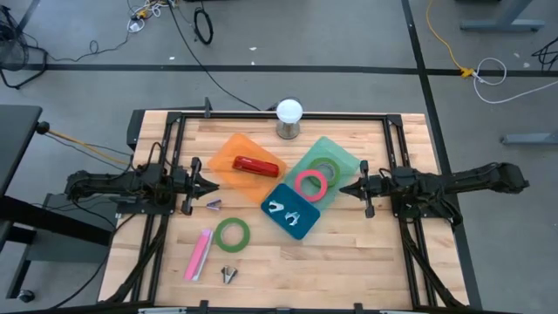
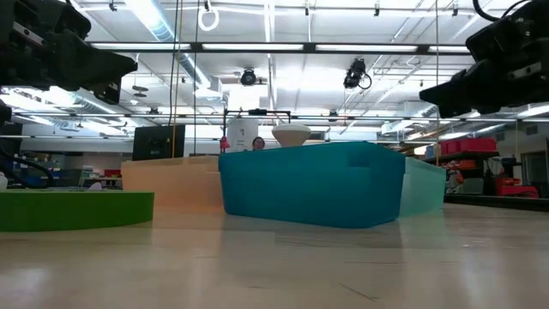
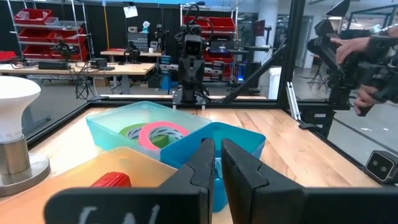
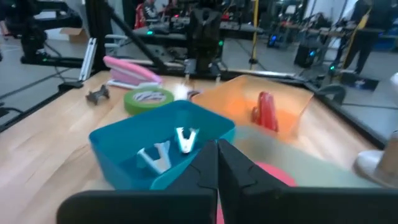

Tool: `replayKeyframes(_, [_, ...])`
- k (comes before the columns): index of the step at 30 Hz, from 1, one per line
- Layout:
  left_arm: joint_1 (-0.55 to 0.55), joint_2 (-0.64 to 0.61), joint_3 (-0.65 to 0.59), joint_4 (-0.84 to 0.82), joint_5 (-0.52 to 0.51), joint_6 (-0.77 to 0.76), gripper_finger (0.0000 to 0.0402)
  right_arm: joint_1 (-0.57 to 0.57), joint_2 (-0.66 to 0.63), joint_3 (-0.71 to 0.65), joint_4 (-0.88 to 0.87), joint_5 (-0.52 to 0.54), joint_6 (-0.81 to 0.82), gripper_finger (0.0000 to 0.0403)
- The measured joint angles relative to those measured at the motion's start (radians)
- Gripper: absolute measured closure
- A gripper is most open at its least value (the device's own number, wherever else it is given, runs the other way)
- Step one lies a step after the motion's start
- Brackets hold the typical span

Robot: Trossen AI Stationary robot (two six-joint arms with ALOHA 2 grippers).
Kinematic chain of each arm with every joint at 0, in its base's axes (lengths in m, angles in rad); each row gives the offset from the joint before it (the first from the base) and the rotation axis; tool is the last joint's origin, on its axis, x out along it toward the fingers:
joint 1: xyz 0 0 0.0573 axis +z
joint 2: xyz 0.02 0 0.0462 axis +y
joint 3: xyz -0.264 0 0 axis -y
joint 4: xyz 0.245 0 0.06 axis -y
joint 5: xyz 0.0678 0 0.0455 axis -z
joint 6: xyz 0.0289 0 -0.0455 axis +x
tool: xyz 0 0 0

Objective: Pick and place Stapler, Stapler remover, tape
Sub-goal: Put the purple staple remover into the blue bin

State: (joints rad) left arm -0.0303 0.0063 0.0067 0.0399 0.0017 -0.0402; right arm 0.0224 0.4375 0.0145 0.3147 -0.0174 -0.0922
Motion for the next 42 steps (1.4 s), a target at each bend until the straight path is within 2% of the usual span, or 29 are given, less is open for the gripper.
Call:
replayKeyframes(9, [0.0,0.0,0.0,0.0,0.0,0.0,0.0369,-0.021,-0.165,0.001,-0.157,-0.001,-0.009,0.0403])
replayKeyframes(20, [0.0,0.0,0.0,0.0,0.0,0.0,0.0369,-0.021,-0.301,0.001,-0.305,-0.002,0.005,0.0394])
replayKeyframes(42, [0.0,0.0,0.0,0.0,0.0,0.0,0.0369,-0.021,-0.436,0.001,-0.307,0.001,0.057,0.0392])
